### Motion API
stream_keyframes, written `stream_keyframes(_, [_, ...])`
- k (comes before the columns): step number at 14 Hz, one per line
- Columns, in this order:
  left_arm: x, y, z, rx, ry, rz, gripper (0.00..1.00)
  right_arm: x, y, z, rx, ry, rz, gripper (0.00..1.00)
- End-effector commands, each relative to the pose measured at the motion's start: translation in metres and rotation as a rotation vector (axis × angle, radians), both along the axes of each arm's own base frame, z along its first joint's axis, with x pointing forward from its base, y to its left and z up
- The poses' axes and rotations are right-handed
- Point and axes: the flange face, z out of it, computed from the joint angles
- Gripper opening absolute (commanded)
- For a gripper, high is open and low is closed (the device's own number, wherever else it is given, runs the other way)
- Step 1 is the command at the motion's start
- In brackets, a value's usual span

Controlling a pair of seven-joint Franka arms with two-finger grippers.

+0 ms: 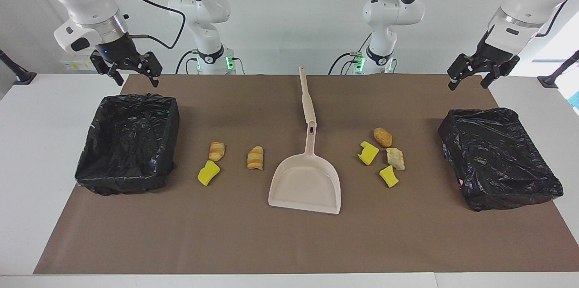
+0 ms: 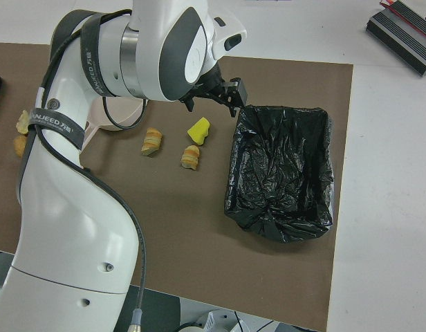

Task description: Sweep and dump trash in bin

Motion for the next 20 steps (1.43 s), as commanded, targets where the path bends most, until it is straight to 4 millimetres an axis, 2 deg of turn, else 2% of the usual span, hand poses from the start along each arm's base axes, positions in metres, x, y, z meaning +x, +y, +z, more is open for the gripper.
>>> stream_keyframes(1, [-0.003,0.003,-0.002,-0.005,-0.001,-0.005,1.00,-0.002,0.000,0.003,0.029,-0.005,0.009,1.00])
stream_keyframes(3, [-0.004,0.003,-0.002,-0.003,-0.001,-0.003,1.00,-0.003,0.006,0.003,0.024,-0.008,0.029,1.00])
stream_keyframes(8, [-0.004,-0.001,-0.001,-0.005,-0.003,-0.009,1.00,-0.005,0.005,0.003,0.023,-0.006,0.020,1.00])
stream_keyframes(11, [-0.003,-0.005,-0.002,-0.005,-0.009,-0.012,1.00,-0.007,0.014,0.002,0.027,-0.008,0.043,1.00])
stream_keyframes(13, [-0.006,-0.011,-0.010,-0.007,-0.004,-0.016,1.00,-0.006,0.021,0.002,0.025,-0.020,0.054,1.00])
stream_keyframes(17, [-0.014,-0.061,-0.040,-0.009,0.013,-0.080,1.00,0.007,0.024,-0.011,0.017,0.008,0.066,1.00])
stream_keyframes(19, [-0.038,-0.098,-0.054,-0.006,0.048,-0.065,1.00,0.012,0.037,-0.020,0.010,0.023,0.089,1.00])
stream_keyframes(20, [-0.052,-0.118,-0.062,-0.002,0.065,-0.080,1.00,0.018,0.047,-0.033,0.012,0.041,0.104,1.00])
